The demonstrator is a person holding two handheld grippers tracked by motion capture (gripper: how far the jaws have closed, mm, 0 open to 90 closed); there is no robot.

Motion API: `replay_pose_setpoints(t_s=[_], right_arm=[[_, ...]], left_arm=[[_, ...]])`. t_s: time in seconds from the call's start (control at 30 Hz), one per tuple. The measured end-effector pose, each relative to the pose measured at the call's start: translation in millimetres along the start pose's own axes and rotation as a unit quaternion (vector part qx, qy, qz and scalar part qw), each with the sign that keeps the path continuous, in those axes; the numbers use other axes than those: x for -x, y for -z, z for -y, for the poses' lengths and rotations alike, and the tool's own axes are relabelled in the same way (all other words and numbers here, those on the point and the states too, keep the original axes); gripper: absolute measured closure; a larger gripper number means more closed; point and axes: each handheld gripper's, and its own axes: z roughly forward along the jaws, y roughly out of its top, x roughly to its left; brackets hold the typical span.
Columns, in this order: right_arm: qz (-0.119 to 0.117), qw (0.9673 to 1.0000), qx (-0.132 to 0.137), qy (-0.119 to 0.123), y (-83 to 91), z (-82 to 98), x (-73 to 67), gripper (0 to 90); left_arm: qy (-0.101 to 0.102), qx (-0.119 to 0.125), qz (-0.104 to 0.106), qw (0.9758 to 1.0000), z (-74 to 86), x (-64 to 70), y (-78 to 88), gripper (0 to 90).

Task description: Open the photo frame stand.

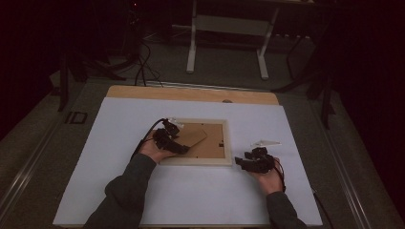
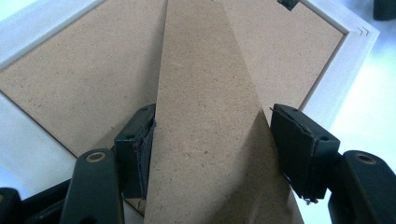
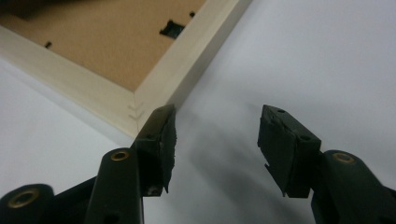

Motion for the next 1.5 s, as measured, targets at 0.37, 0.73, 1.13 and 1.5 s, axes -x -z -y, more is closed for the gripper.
replay_pose_setpoints(t_s=[0.37,0.73,1.13,1.5], right_arm=[[-0.004,1.0000,0.002,0.004,0.5,-21.5,3.8,47.3],[-0.011,0.9999,-0.004,0.012,-4.6,-44.0,4.5,47.5],[-0.020,0.9993,-0.020,0.023,-15.4,-61.3,2.4,49.4],[-0.012,0.9988,-0.038,0.027,-23.5,-71.3,5.0,50.3]], left_arm=[[-0.012,0.002,-0.013,0.9998,0.8,3.4,0.1,36.8],[-0.027,0.006,-0.034,0.9990,0.7,10.5,1.8,36.8],[-0.045,0.014,-0.052,0.9976,0.8,16.8,4.9,36.7],[-0.058,0.021,-0.070,0.9956,1.5,23.7,7.1,36.8]])
